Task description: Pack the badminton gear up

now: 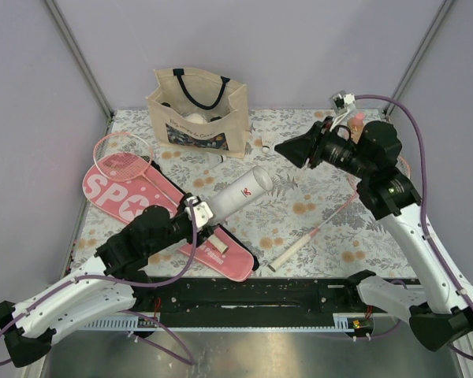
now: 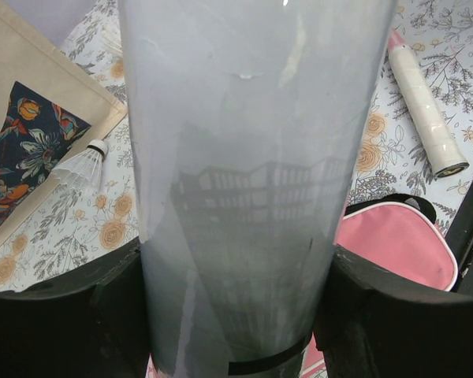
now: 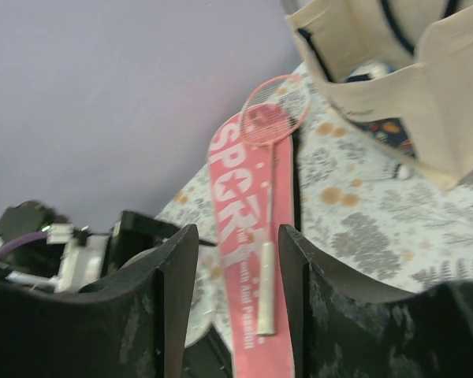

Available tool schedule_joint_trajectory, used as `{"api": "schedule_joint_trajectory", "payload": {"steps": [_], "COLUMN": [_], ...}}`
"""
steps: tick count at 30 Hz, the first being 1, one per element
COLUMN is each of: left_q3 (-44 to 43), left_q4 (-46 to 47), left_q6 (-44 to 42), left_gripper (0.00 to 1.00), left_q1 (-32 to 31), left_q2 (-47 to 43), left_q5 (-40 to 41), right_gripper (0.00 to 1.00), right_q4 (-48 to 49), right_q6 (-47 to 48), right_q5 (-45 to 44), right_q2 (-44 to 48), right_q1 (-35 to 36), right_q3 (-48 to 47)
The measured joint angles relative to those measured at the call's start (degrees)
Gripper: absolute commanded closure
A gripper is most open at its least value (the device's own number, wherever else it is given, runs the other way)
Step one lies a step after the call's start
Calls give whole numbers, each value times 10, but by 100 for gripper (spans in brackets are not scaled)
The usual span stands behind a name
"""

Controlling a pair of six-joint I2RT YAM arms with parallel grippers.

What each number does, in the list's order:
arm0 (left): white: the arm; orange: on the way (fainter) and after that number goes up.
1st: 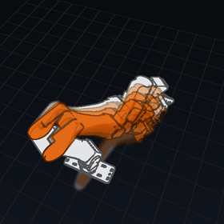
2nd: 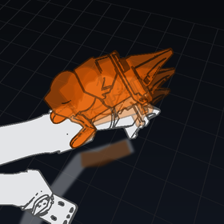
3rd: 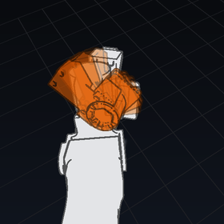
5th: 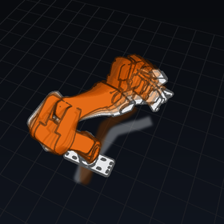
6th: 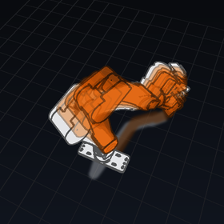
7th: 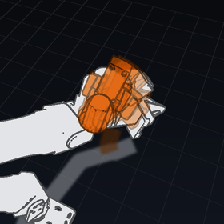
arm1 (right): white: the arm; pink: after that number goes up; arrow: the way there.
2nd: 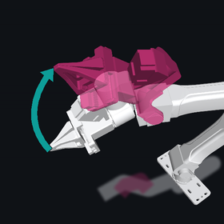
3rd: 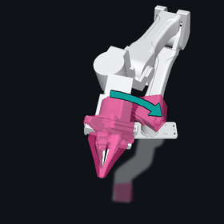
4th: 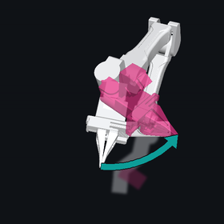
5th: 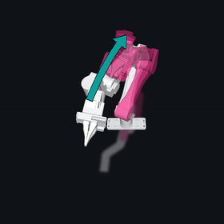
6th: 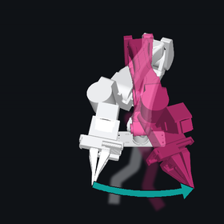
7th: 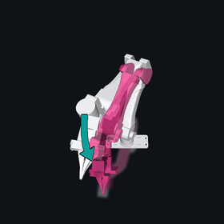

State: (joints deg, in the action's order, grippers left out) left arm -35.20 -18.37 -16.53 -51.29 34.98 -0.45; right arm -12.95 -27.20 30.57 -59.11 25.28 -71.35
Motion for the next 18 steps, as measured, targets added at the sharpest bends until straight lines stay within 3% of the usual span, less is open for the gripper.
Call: {"api": "schedule_joint_trajectory", "payload": {"steps": [6, 18], "left_q3": [0, 1], "left_q4": [0, 0], "left_q6": [0, 0], "left_gripper": [44, 44], "left_q1": [0, 0], "left_q2": [-15, -32], "left_q5": [0, 0], "right_gripper": [43, 33], "right_q4": [2, -8], "right_q6": [59, 179], "right_q5": [-17, -70], "right_q2": [-105, -530], "right_q1": [-65, -119], "right_q3": [-59, -269]}}
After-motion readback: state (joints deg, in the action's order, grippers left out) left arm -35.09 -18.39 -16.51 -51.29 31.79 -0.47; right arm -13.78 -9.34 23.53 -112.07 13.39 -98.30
